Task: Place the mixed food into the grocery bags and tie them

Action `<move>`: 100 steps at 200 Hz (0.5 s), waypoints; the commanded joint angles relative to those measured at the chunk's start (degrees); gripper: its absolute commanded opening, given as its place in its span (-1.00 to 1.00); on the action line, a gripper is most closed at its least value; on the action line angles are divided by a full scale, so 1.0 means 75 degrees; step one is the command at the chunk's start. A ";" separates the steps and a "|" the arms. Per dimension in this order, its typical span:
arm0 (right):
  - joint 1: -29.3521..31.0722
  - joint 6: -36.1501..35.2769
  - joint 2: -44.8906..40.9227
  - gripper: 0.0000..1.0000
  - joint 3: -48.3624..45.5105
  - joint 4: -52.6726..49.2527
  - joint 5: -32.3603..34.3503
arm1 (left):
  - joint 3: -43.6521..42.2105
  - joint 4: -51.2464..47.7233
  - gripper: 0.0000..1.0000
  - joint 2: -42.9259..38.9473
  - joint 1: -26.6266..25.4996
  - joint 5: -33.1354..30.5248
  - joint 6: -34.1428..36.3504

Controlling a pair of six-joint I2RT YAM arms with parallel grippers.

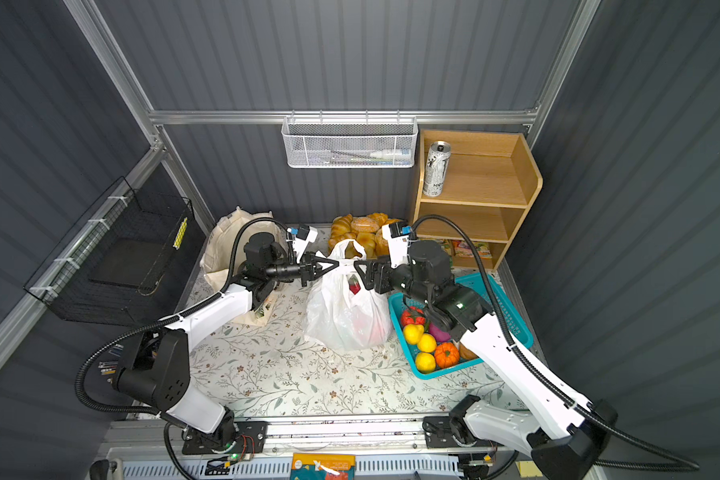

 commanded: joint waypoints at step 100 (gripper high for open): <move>-0.0408 -0.2160 0.3398 0.34 0.4413 -0.4020 -0.1118 | 0.0320 -0.0669 -1.00 -0.0398 -0.0029 0.0231 0.0502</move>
